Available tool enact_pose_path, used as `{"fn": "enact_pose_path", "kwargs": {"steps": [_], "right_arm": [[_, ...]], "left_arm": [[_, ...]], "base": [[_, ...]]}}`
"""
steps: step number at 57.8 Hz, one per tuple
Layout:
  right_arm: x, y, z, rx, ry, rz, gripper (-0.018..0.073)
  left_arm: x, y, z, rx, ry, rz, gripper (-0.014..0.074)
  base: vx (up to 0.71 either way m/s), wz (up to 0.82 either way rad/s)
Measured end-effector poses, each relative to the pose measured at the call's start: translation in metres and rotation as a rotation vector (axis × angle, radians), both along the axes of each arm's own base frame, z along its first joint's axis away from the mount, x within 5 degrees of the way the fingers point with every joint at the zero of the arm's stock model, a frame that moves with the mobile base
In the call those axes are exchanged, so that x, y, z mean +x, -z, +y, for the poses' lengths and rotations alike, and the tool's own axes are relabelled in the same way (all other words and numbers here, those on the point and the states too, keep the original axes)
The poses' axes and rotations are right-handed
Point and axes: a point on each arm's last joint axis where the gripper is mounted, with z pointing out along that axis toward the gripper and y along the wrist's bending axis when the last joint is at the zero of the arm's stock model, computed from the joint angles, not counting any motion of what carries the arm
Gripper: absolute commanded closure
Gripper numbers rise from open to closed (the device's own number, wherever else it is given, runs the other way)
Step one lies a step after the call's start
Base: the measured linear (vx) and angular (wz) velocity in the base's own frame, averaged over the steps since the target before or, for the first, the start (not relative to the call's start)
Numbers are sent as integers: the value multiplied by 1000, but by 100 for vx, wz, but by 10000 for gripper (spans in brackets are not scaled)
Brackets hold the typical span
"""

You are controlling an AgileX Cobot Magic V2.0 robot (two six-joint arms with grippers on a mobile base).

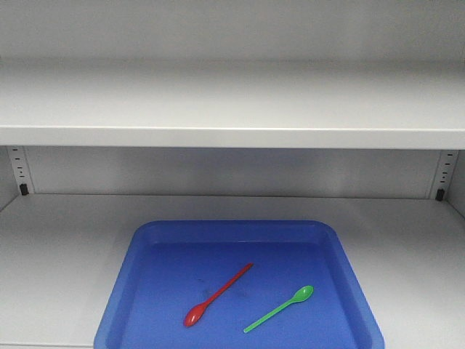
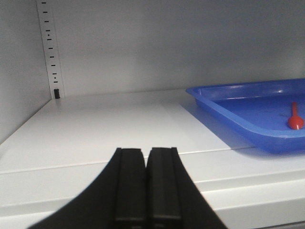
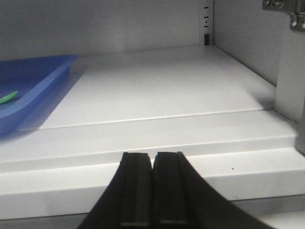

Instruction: Sort red and green spoons into left cabinet

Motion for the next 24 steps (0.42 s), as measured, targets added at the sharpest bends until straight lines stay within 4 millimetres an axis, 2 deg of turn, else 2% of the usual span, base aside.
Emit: {"fn": "enact_pose_path", "kwargs": {"steps": [24], "right_arm": [[0, 0, 0, -1, 0, 0, 564]], "left_arm": [[0, 0, 0, 0, 0, 0, 597]], "base": [[0, 0]]}}
